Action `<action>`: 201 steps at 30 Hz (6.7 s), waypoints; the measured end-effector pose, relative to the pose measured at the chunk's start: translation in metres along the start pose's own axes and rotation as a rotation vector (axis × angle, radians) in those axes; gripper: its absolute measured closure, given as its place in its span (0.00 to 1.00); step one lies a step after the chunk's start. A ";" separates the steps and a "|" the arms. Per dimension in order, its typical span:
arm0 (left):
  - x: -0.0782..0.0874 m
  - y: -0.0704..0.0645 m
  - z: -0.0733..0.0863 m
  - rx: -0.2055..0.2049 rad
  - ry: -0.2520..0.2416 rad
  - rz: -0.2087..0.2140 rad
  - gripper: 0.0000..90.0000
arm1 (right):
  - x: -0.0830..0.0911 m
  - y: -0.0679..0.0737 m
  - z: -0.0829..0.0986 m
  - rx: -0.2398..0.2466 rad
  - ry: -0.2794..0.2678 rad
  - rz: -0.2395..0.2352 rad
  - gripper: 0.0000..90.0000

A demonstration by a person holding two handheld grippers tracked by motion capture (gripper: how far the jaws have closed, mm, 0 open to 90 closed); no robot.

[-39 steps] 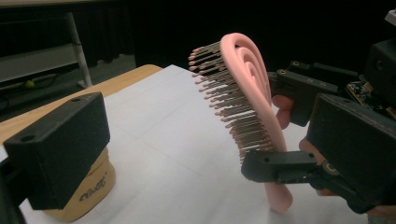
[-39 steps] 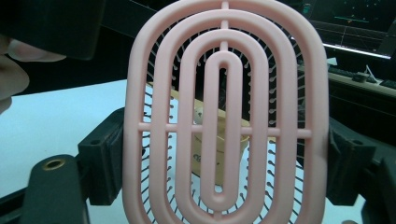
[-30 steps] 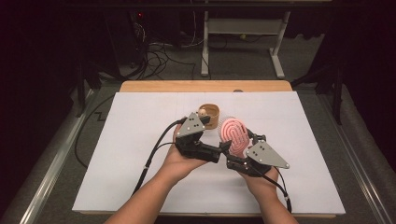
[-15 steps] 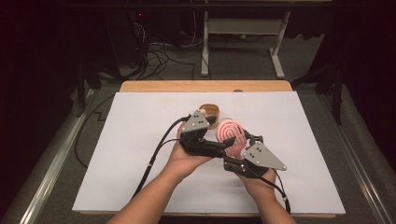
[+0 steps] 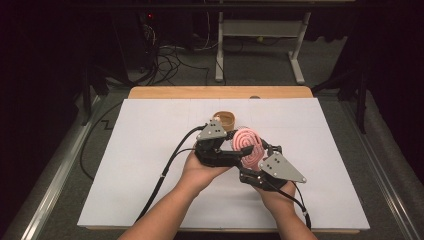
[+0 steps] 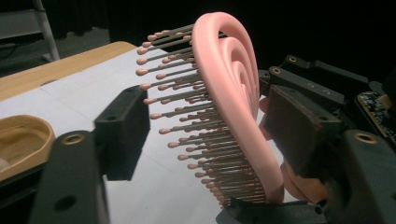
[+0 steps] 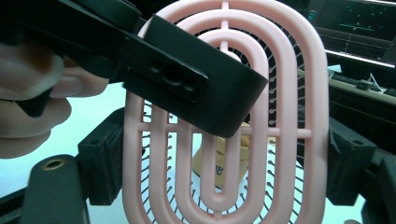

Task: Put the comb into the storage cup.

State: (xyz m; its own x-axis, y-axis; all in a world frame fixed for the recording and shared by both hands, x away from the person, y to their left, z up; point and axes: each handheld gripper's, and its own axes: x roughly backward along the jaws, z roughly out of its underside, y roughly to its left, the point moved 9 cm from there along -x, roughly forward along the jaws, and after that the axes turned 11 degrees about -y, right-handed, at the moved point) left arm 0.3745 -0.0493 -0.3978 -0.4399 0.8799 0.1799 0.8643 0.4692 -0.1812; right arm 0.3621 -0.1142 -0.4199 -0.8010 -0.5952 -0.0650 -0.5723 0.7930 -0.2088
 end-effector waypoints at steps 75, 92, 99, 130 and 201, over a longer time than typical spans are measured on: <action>0.013 -0.001 -0.021 -0.073 -0.041 -0.051 0.71 | -0.007 0.005 0.014 -0.125 0.063 -0.063 0.00; 0.033 0.026 -0.032 -0.081 -0.082 -0.110 0.71 | 0.006 -0.008 0.024 -0.158 0.098 -0.065 0.00; 0.039 0.032 -0.034 -0.079 -0.087 -0.122 0.71 | 0.021 -0.022 0.029 -0.171 0.105 -0.037 0.00; 0.059 0.074 -0.048 -0.047 -0.162 -0.217 0.71 | 0.083 -0.081 0.065 -0.185 0.154 0.114 0.00; -0.004 0.106 -0.119 -0.049 -0.279 -0.254 0.71 | 0.084 -0.084 0.055 -0.174 0.115 0.113 0.00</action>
State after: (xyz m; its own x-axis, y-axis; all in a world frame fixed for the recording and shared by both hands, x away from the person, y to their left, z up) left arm 0.4971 -0.0124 -0.3023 -0.6851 0.7261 -0.0585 0.7270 0.6766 -0.1172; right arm 0.3527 -0.2379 -0.4619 -0.8708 -0.4903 0.0355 -0.4914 0.8702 -0.0349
